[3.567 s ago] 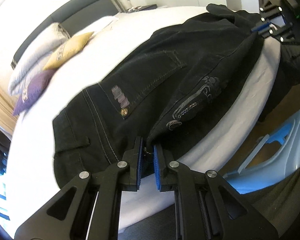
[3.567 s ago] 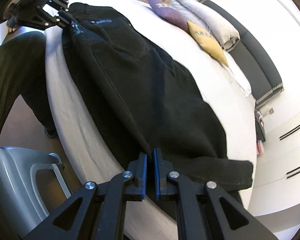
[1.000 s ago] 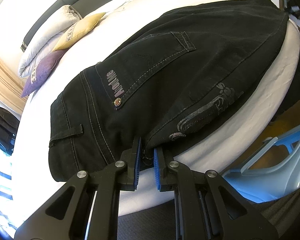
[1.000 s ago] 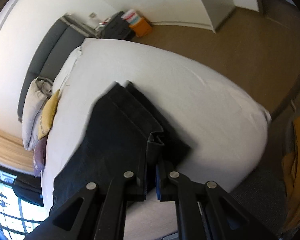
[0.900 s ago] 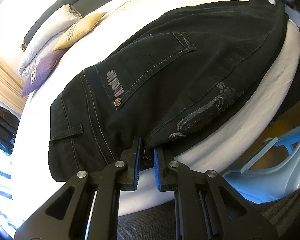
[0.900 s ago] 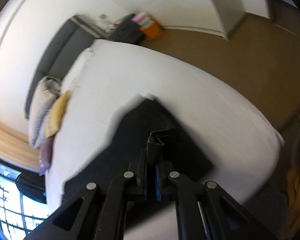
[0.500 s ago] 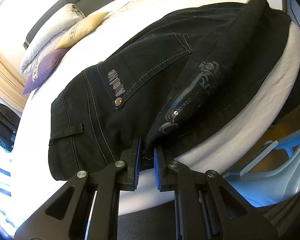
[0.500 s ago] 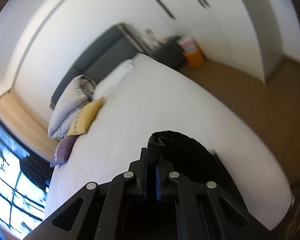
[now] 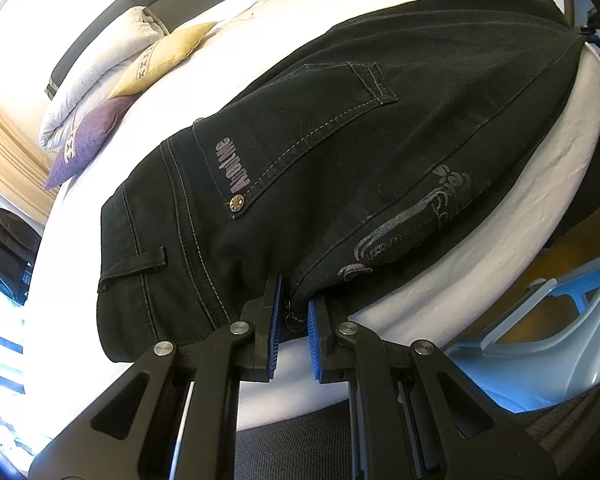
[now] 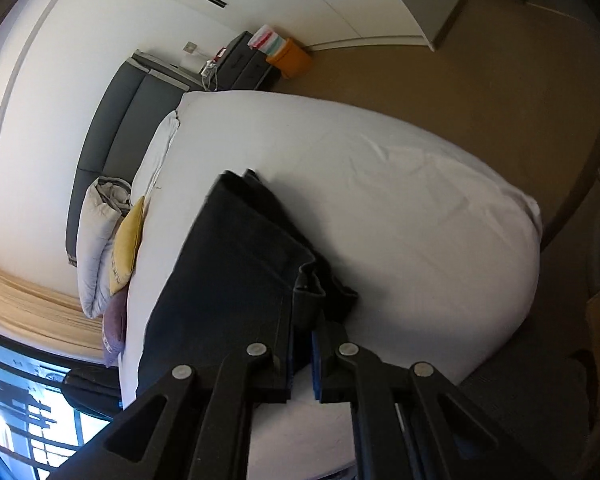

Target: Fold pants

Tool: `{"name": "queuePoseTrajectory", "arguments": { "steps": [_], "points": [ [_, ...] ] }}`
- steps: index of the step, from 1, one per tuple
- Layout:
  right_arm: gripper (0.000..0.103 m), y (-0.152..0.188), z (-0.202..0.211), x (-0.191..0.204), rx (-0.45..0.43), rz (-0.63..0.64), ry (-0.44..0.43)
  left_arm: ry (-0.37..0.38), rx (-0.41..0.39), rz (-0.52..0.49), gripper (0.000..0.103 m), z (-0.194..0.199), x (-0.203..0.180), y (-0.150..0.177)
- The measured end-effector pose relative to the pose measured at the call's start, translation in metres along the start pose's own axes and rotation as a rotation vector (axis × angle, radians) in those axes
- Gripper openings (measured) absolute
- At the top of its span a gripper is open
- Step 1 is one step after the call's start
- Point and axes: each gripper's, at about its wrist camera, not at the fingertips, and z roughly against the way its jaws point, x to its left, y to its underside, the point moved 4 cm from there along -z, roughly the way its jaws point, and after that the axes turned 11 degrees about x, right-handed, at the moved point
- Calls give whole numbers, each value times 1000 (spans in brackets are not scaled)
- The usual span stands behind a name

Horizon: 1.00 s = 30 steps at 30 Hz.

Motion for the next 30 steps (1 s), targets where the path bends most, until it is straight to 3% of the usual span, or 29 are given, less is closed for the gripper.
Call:
{"name": "queuePoseTrajectory", "arguments": {
  "steps": [4,7,9,11,12,13,16,18,22,25,30],
  "points": [
    [7,-4,-4,9,-7,47,55,-4,4,-1,11,0,-2,-1],
    [9,-6,-7,14,45,107,88,-7,3,5,11,0,-3,-2],
    [20,-9,1,16,82,144,116,-8,0,8,11,0,-2,-1],
    [75,-18,16,16,56,177,235,-7,0,10,11,0,-2,0],
    [77,-24,27,16,21,185,269,-6,0,9,11,0,-2,0],
    [77,-35,41,19,-16,200,224,-6,0,8,11,-1,-2,0],
    [77,-60,52,32,5,239,77,-7,4,6,11,-2,-1,0],
    [77,-79,46,42,55,277,-17,-9,9,5,11,-2,-1,-1],
    [75,-115,12,45,173,220,-113,-19,24,5,11,-3,-1,-4],
    [73,-130,-20,54,262,201,-102,-22,30,3,11,-3,-2,-6],
    [52,-134,-62,53,407,200,-77,-25,37,-1,11,-4,-3,-9]
  ]
}}
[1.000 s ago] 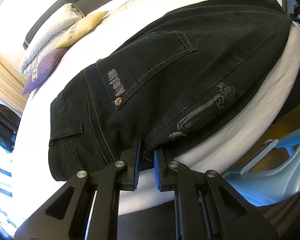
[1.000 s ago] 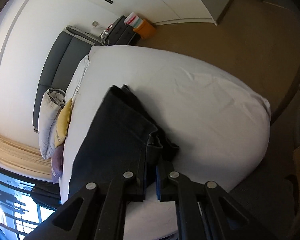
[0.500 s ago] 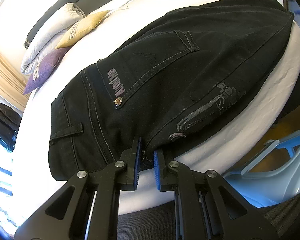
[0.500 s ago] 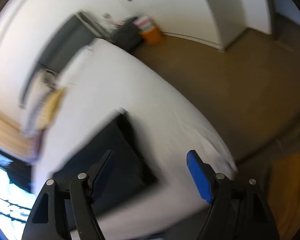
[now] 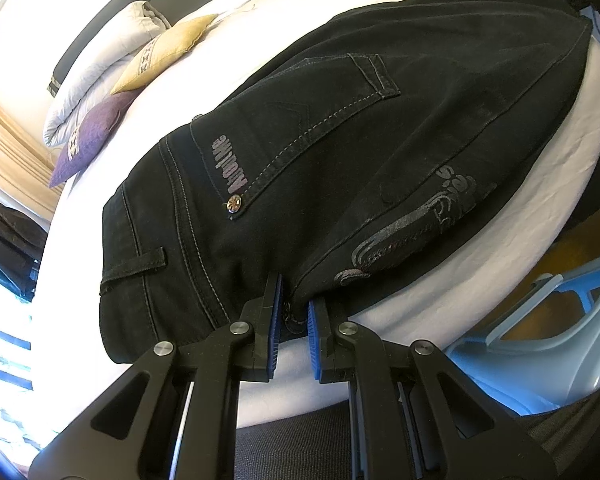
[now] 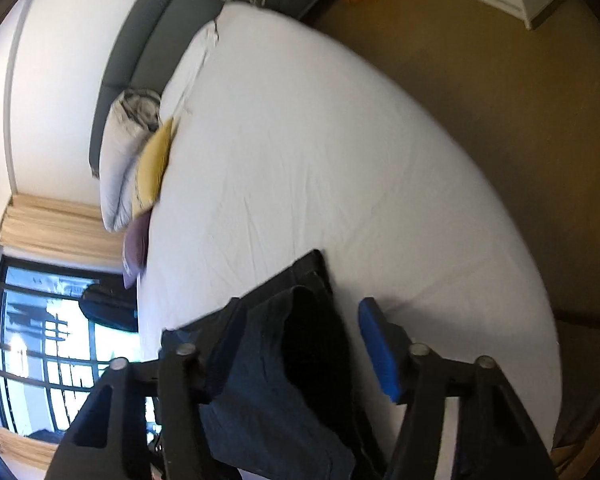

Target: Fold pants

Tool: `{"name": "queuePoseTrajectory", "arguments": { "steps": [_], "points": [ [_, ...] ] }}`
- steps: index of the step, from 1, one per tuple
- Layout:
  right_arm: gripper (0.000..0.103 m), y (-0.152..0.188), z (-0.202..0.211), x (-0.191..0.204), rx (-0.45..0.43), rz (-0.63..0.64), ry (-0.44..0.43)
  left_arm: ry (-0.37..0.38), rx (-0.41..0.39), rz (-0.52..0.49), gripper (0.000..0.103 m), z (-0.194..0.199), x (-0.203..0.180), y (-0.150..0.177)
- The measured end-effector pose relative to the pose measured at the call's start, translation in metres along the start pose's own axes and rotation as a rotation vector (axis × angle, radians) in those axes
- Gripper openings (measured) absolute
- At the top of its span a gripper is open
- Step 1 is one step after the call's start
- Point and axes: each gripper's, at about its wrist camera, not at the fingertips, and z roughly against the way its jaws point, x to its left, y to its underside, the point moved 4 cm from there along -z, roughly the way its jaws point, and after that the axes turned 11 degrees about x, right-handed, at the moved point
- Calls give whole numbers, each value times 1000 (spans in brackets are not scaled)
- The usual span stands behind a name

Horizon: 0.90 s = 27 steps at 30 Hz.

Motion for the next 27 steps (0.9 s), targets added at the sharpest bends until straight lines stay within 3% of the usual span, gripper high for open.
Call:
{"name": "queuePoseTrajectory", "arguments": {
  "steps": [1,3,5,10,12,17,18,20,22,24,27],
  "points": [
    [43,0,-4,2,17,8,0,-1,0,0,11,0,0,0],
    [35,0,-12,6,36,41,42,-2,-1,1,11,0,0,0],
    [15,0,-12,10,31,66,64,-5,-5,4,11,0,0,0],
    [6,7,9,36,-97,204,39,-10,-13,12,11,-1,-1,3],
    [6,13,20,50,-166,269,59,-10,-12,12,11,-1,-1,3],
    [5,8,30,55,-301,332,206,-10,-11,13,11,-1,-2,4],
    [5,7,31,54,-310,337,196,-11,-11,14,11,-1,-2,4],
    [6,2,29,48,-289,314,141,-13,-12,12,11,-2,-2,5],
    [6,-1,24,38,-213,257,77,-12,-11,13,11,-2,-2,6],
    [7,1,25,30,-195,228,88,-12,-10,13,11,-2,-2,6],
    [25,3,32,20,-190,199,77,-12,-8,9,11,-2,-3,5]
  ]
}}
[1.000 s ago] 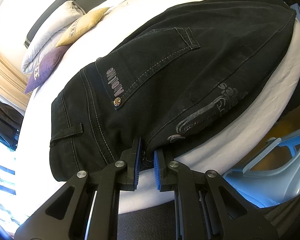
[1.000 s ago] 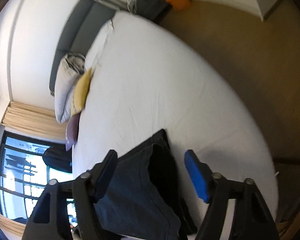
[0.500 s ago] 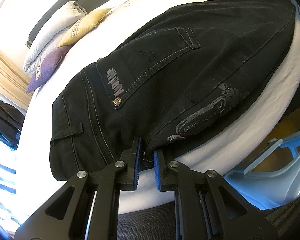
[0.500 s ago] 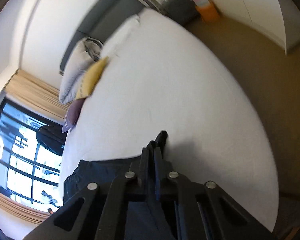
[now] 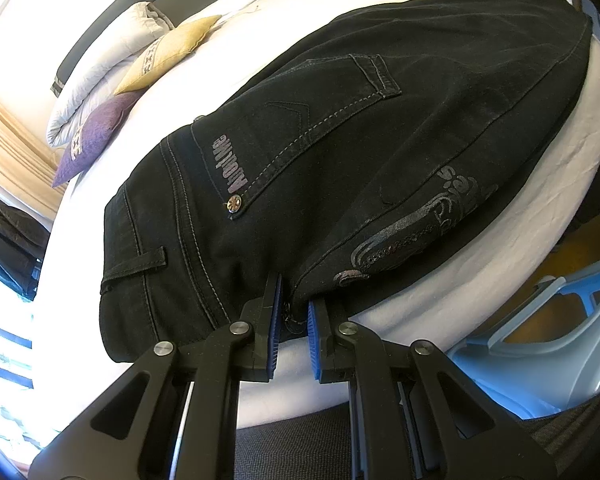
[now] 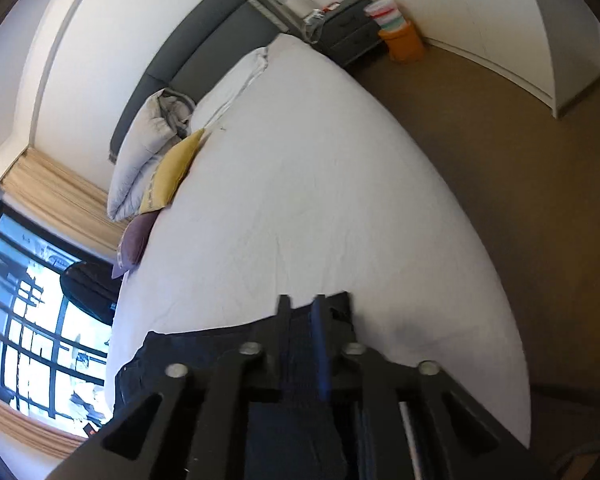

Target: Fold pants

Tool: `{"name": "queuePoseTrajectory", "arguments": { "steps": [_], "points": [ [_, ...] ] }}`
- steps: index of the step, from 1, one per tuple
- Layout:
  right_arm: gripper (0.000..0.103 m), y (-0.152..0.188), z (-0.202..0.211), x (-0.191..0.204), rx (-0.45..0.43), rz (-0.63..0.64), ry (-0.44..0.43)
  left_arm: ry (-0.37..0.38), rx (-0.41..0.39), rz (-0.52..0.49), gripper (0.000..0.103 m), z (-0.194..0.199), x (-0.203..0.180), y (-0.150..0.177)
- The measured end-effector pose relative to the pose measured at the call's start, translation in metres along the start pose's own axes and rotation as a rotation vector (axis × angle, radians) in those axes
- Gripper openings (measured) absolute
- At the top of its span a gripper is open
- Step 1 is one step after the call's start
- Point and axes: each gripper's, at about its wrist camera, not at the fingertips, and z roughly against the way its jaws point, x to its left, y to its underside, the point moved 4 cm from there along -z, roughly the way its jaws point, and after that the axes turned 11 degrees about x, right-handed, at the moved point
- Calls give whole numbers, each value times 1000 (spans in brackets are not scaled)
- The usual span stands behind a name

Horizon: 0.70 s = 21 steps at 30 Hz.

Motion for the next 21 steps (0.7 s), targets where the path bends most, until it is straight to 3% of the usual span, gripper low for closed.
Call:
{"name": "queuePoseTrajectory", "arguments": {
  "steps": [1,7,10,11,16,21],
  "points": [
    [34,0,-1,-5,23,-29,-17,0,1,0,11,0,0,0],
    [34,6,-29,-13,161,-78,-55,-7,2,3,11,0,-1,-1],
    [12,12,-40,-4,204,-18,-50,-6,2,2,11,0,-1,-1],
    [11,12,-42,1,202,2,-35,-7,2,3,11,0,-1,-2],
    [6,8,-35,13,120,56,-19,-8,1,3,11,1,-1,-2],
    [5,7,1,44,-109,199,-122,-11,-1,2,11,0,-1,-2]
  ]
}}
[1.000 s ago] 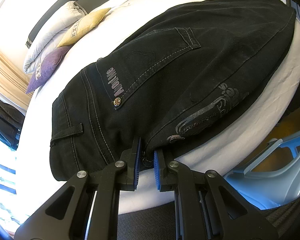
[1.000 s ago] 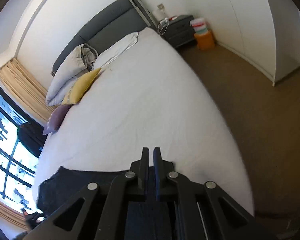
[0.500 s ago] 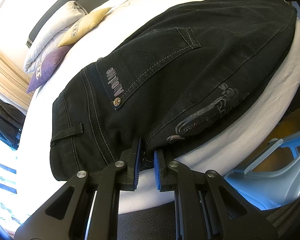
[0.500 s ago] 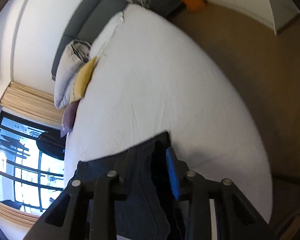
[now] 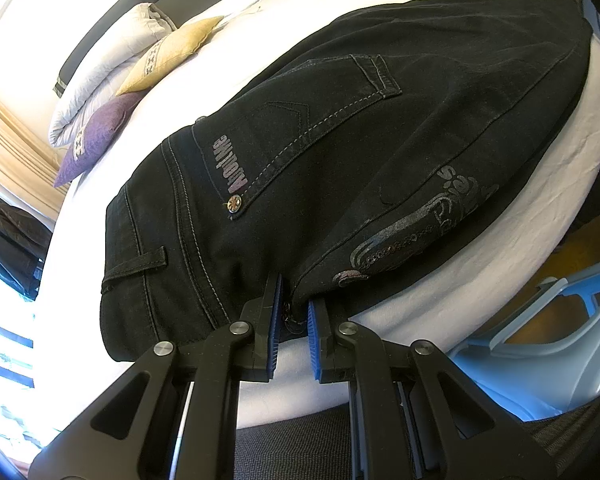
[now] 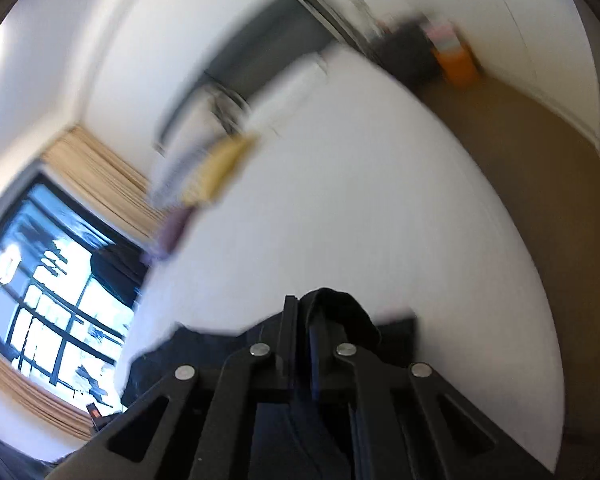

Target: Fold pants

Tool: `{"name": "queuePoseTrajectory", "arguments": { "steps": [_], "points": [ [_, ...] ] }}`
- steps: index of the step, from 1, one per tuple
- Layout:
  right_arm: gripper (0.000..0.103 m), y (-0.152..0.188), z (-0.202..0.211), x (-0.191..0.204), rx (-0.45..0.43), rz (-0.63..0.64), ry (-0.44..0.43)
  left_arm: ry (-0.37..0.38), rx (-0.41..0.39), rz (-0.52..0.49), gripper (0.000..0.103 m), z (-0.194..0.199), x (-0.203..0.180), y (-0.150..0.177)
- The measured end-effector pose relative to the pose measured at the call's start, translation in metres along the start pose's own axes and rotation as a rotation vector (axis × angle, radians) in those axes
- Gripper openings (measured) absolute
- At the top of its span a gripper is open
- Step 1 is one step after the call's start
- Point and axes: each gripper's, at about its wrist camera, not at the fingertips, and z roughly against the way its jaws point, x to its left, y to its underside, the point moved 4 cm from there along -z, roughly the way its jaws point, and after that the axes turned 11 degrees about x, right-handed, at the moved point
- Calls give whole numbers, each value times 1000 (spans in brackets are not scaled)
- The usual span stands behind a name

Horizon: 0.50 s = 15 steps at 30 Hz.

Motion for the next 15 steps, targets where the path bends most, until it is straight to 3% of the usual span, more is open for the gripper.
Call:
{"name": "queuePoseTrajectory", "arguments": {
  "steps": [3,6,8,10,13,15],
  "points": [
    [5,0,-11,-30,33,-102,67,-5,-1,-3,11,-1,-1,0],
    [5,14,-30,-84,110,-284,215,-8,-3,-2,11,-1,-1,0],
    [6,21,-27,-103,82,-406,141,-13,-3,-4,11,-2,-2,0],
    [17,28,-16,-108,63,-481,94,-12,-3,-5,11,-3,-2,0],
    [38,35,10,-95,32,-438,208,-9,-5,-4,11,-4,-3,0],
    [40,45,21,-80,19,-434,194,-14,-6,-4,11,-5,-3,1]
  ]
}}
